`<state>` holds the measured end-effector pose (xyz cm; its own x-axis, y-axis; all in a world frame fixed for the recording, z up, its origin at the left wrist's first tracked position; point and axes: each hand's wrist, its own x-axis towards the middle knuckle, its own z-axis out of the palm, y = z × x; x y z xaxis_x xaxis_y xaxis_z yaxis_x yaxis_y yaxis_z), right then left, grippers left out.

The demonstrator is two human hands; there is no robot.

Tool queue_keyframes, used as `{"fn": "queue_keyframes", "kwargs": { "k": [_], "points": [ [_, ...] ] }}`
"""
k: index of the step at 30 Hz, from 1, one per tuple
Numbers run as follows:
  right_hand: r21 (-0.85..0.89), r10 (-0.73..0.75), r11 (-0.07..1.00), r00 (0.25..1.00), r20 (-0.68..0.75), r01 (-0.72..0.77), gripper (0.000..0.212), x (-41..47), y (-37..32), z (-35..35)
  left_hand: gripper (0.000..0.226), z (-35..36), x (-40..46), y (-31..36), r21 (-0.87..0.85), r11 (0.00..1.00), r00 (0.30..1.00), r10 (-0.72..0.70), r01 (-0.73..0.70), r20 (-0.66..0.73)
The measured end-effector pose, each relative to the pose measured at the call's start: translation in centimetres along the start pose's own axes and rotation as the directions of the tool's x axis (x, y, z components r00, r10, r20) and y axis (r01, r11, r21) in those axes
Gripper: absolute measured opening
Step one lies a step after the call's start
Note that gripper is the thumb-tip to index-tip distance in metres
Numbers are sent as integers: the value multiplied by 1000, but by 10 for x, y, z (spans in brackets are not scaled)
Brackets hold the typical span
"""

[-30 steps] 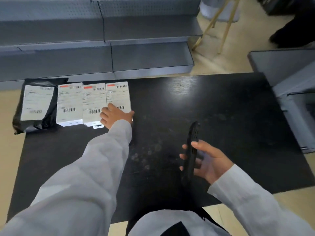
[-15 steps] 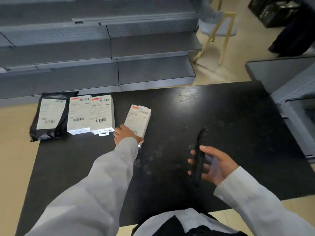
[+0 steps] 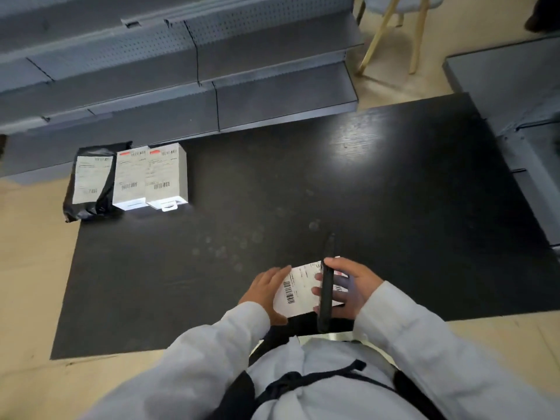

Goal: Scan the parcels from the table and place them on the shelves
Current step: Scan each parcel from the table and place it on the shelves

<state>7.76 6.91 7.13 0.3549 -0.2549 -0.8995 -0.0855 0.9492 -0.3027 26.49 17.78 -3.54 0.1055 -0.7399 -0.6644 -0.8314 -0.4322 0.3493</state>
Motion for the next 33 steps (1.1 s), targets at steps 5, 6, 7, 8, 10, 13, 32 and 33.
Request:
{"fn": "queue_keyframes", "kwargs": {
  "k": [5, 6, 7, 8, 10, 13, 32, 33],
  "points": [
    [-46, 36, 998, 999, 31, -34, 33, -5, 15, -29, 117, 29, -19, 22, -210, 972, 990, -124, 106, -74],
    [-62, 40, 997, 999, 31, -38, 36, -7, 17, -32, 117, 33, -23, 22, -274, 952, 982, -166, 135, -93],
    [-80, 45, 996, 998, 36, -42, 38, -9, 18, -35, 117, 36, -26, 20, -330, 931, 973, -201, 153, -116],
    [-103, 48, 994, 998, 46, -43, 40, -12, 18, -37, 116, 38, -30, 18, -381, 910, 963, -231, 164, -137],
    [-151, 49, 988, 996, 72, -38, 44, -21, 18, -38, 111, 37, -35, 13, -457, 870, 945, -285, 183, -163],
    [-158, 44, 987, 996, 76, -32, 57, -35, 16, -34, 99, 22, -36, 2, -531, 820, 924, -346, 214, -161],
    [137, 216, 969, 973, -81, -204, 68, -42, 43, 97, 89, -56, 37, -69, -386, 916, 987, 50, -106, -154],
    [170, 209, 967, 972, -103, -190, 66, -40, 47, 99, 87, -53, 38, -72, -391, 911, 984, 67, -128, -167]
  ]
}}
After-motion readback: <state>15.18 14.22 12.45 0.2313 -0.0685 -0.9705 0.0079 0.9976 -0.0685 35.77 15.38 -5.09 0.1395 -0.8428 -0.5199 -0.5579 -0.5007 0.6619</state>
